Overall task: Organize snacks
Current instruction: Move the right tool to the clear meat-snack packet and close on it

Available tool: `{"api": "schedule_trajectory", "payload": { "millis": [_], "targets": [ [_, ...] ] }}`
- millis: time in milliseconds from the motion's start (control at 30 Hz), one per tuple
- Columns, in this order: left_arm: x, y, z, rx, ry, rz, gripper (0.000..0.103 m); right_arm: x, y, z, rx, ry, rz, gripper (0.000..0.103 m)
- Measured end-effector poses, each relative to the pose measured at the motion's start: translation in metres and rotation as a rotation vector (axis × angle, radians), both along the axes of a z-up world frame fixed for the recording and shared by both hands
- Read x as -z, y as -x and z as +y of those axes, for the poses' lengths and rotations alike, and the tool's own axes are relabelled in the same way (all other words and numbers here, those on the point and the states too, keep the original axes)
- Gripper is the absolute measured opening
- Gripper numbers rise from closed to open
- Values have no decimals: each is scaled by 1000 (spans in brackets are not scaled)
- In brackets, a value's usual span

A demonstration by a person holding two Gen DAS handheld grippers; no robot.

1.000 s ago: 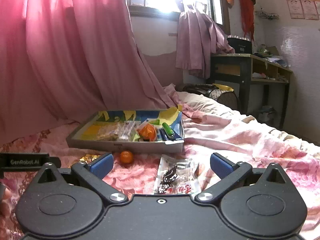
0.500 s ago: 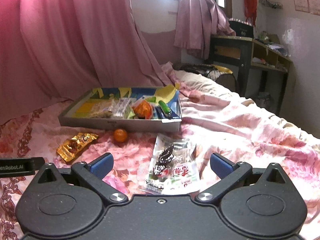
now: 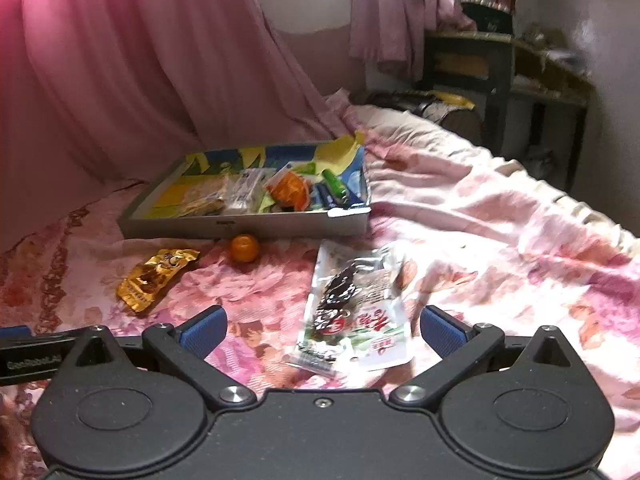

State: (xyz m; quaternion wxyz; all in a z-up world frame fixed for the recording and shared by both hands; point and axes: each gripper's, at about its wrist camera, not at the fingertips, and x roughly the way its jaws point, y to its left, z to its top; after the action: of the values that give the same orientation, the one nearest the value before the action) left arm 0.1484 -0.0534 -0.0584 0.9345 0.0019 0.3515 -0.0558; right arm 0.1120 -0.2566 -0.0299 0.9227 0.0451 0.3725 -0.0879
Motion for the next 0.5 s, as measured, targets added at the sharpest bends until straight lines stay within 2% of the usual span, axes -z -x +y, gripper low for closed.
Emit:
{"api": "schedule_trajectory", "payload": {
  "millis": [333,500],
  "targets": [
    [2,-13,-17,60,-5,3,102,-5,-23,-18,-131,-55,19,102],
    [10,-12,-34,125,-23,5,102,6,-48,-38,-165,-131,83,99]
  ]
}}
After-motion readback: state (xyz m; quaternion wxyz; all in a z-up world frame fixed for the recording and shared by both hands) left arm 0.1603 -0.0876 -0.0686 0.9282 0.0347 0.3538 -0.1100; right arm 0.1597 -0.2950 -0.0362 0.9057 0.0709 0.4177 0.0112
